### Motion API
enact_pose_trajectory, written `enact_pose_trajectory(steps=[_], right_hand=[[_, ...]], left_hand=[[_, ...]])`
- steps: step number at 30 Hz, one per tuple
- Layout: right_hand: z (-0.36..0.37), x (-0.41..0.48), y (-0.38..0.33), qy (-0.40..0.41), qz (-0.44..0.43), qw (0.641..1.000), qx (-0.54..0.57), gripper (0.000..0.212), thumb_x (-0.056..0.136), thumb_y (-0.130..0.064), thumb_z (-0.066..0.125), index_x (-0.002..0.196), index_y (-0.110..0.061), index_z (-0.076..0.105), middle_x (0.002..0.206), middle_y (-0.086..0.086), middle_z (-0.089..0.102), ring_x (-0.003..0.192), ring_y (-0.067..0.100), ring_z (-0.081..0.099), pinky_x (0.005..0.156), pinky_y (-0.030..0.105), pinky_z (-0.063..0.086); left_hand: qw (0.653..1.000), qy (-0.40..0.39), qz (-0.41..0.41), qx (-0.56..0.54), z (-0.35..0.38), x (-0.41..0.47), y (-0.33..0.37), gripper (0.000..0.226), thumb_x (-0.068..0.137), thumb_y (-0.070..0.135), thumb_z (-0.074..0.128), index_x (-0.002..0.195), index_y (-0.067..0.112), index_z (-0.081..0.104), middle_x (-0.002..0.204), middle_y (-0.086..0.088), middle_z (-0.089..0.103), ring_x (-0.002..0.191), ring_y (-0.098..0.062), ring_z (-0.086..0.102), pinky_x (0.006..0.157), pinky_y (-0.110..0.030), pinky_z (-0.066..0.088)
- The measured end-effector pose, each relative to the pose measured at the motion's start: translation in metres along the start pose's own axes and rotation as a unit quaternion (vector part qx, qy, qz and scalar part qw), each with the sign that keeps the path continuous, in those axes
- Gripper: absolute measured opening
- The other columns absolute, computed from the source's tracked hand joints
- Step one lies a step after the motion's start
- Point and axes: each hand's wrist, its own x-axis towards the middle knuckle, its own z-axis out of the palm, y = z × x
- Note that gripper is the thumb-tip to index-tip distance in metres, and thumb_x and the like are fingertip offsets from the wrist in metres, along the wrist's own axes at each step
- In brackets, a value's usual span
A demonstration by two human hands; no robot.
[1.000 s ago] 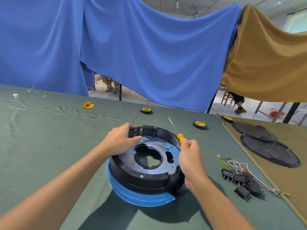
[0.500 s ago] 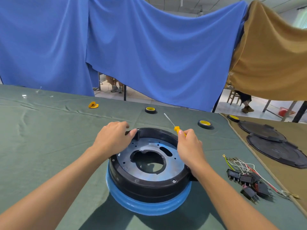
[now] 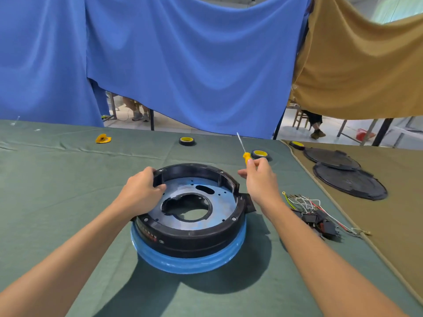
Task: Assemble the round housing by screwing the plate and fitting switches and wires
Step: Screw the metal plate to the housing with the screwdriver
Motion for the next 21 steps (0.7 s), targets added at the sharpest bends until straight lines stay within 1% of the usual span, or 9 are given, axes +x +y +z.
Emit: enact_pose_trajectory(steps=[2,5,6,8,10,13,16,18,21], right_hand=[[-0.015,-0.011,0.022,0.006,-0.006,0.991,-0.131,0.028,0.104,-0.036,0.03,0.096,-0.012,0.043,0.102,0.013,0.064,0.093,0.033,0.048,0.074,0.042,0.036],[-0.03,-0.032,0.05,-0.015,-0.024,0.944,-0.328,0.025,0.103,-0.035,0.032,0.096,-0.012,0.038,0.1,0.02,0.061,0.088,0.038,0.051,0.067,0.042,0.036],[-0.031,-0.038,0.056,-0.019,-0.049,0.926,-0.373,0.022,0.102,-0.033,0.036,0.098,-0.012,0.039,0.102,0.02,0.062,0.094,0.039,0.054,0.07,0.042,0.036],[-0.03,-0.048,0.063,-0.035,-0.103,0.892,-0.438,0.015,0.095,-0.021,0.044,0.105,-0.01,0.044,0.109,0.017,0.064,0.116,0.038,0.051,0.089,0.043,0.037],[-0.029,-0.051,0.064,-0.046,-0.122,0.879,-0.459,0.015,0.09,-0.015,0.046,0.104,-0.012,0.047,0.112,0.012,0.064,0.124,0.033,0.048,0.098,0.039,0.034],[-0.033,-0.051,0.064,-0.045,-0.139,0.876,-0.46,0.011,0.094,-0.024,0.044,0.099,-0.016,0.049,0.106,0.006,0.064,0.109,0.03,0.053,0.09,0.037,0.035],[-0.047,-0.048,0.065,-0.015,-0.161,0.89,-0.426,0.026,0.1,-0.031,0.035,0.091,-0.015,0.053,0.104,0.008,0.065,0.102,0.03,0.053,0.084,0.04,0.037],[-0.061,-0.045,0.067,-0.003,-0.17,0.879,-0.446,0.025,0.1,-0.025,0.035,0.1,-0.016,0.058,0.111,0.005,0.064,0.106,0.028,0.05,0.086,0.04,0.037],[-0.076,-0.045,0.071,-0.066,-0.149,0.831,-0.531,0.027,0.096,-0.022,0.041,0.118,-0.021,0.057,0.125,0.003,0.058,0.117,0.029,0.044,0.094,0.041,0.033]], left_hand=[[1.0,-0.003,-0.002,0.01,0.0,0.0,0.001,0.035,0.095,0.026,0.06,0.124,0.009,0.05,0.102,-0.004,0.052,0.09,-0.025,0.044,0.074,-0.033,0.034],[0.999,-0.007,-0.001,0.032,0.003,-0.001,0.007,0.033,0.094,0.027,0.062,0.119,0.007,0.051,0.103,-0.008,0.056,0.087,-0.026,0.045,0.072,-0.034,0.036],[0.999,-0.008,-0.002,0.039,0.003,-0.002,0.009,0.033,0.094,0.027,0.062,0.117,0.007,0.051,0.105,-0.011,0.059,0.086,-0.027,0.046,0.072,-0.035,0.037],[0.998,-0.01,-0.003,0.056,0.004,-0.004,0.011,0.033,0.093,0.026,0.062,0.116,0.006,0.051,0.111,-0.014,0.06,0.086,-0.029,0.046,0.074,-0.036,0.039],[0.998,-0.01,-0.008,0.06,0.003,-0.006,0.011,0.032,0.092,0.025,0.063,0.116,0.007,0.052,0.113,-0.015,0.06,0.087,-0.031,0.046,0.076,-0.037,0.041],[0.998,-0.013,-0.015,0.059,0.0,-0.008,0.013,0.032,0.091,0.024,0.063,0.116,0.008,0.052,0.113,-0.014,0.06,0.088,-0.031,0.048,0.078,-0.039,0.043],[0.998,-0.015,-0.017,0.058,-0.001,-0.009,0.014,0.032,0.091,0.023,0.063,0.117,0.008,0.051,0.112,-0.013,0.06,0.088,-0.031,0.048,0.077,-0.039,0.043],[0.998,-0.016,-0.018,0.056,0.0,-0.01,0.015,0.031,0.091,0.022,0.064,0.116,0.008,0.051,0.111,-0.013,0.059,0.088,-0.031,0.049,0.076,-0.038,0.042],[0.998,-0.018,-0.019,0.053,0.0,-0.01,0.015,0.029,0.091,0.023,0.065,0.113,0.008,0.051,0.108,-0.012,0.059,0.09,-0.032,0.05,0.075,-0.038,0.043]])
